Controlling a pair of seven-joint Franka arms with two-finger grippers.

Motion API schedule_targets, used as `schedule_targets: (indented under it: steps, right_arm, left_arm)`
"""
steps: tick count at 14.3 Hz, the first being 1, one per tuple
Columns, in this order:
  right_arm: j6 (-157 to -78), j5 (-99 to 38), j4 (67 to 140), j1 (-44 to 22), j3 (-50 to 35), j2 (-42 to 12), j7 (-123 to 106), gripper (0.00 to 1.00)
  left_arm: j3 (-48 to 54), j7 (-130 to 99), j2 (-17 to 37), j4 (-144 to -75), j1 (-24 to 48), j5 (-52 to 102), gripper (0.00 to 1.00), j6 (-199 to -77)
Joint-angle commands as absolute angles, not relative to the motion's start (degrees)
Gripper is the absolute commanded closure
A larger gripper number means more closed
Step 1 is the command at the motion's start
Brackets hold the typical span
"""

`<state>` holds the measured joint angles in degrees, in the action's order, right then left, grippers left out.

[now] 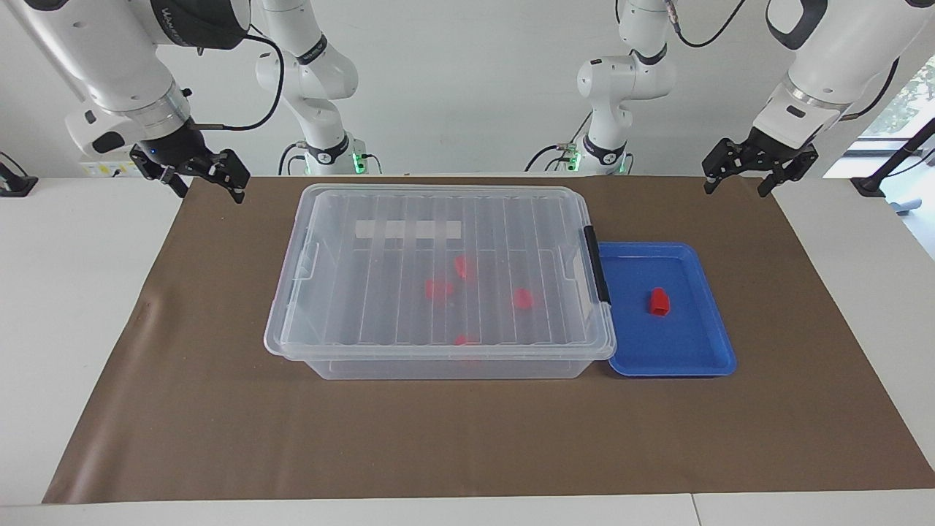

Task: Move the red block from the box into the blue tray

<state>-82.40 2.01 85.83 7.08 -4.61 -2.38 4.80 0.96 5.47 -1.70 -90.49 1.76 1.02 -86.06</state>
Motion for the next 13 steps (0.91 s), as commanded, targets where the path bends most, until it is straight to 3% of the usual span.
schedule_targets:
  steps: [1, 13]
  right_arm:
    - [-82.71, 2.37, 85.69, 6.59, -2.99, -2.46, 1.24, 0.00]
    - [-84.81, 2.37, 88.51, 6.06, -2.64, -1.58, 0.09, 0.00]
  left_arm:
    - [1.05, 5.54, -3.43, -92.46, 1.41, 1.32, 0.00, -86.31]
    - [1.05, 5.54, -3.43, -92.46, 1.41, 1.32, 0.00, -86.40]
